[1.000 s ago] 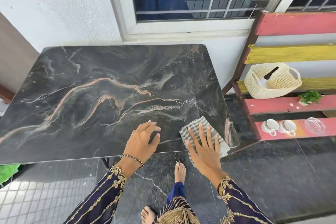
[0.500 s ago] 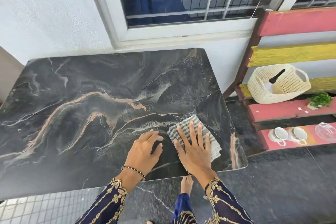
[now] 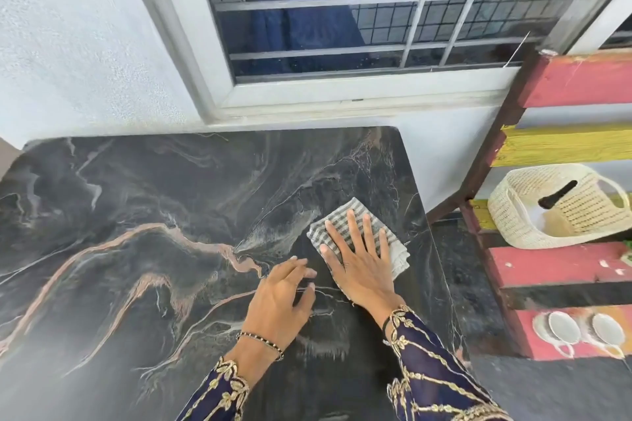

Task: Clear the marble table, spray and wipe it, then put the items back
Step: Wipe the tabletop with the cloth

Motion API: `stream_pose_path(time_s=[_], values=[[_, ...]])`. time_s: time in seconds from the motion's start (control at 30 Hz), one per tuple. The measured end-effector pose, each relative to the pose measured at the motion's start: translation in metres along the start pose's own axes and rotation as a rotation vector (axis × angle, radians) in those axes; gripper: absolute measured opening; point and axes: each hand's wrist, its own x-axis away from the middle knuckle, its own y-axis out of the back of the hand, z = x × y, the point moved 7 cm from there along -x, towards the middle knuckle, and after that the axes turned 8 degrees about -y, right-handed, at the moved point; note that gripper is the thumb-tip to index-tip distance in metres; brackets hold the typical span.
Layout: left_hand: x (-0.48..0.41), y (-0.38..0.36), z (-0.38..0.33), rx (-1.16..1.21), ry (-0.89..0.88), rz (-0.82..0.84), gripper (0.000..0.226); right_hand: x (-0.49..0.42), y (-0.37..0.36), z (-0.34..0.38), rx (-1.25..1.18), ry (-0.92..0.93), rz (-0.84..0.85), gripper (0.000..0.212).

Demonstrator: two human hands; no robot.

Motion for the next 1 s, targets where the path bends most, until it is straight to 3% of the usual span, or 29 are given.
stream_pose_path(time_s=[0.37,0.67,0.87,1.0], values=[[-0.047,-0.003,0.016,0.041,0.155,-0.087,0.019,-0.107,0.034,0.008,0.038,0.12,0.044,0.056],[-0.02,0.01,-0.002,0.018,0.136,-0.115,0.02,-0.097,0.037,0.009,0.055,0.314,0.115,0.051],[0.009,0.021,-0.012,0.023,0.116,-0.129,0.02,-0.015,0.035,0.027,-0.197,0.384,0.39,0.052],[0.032,0.027,-0.02,0.008,0.101,-0.129,0.022,0.032,0.017,0.021,-0.664,0.095,0.603,0.06]])
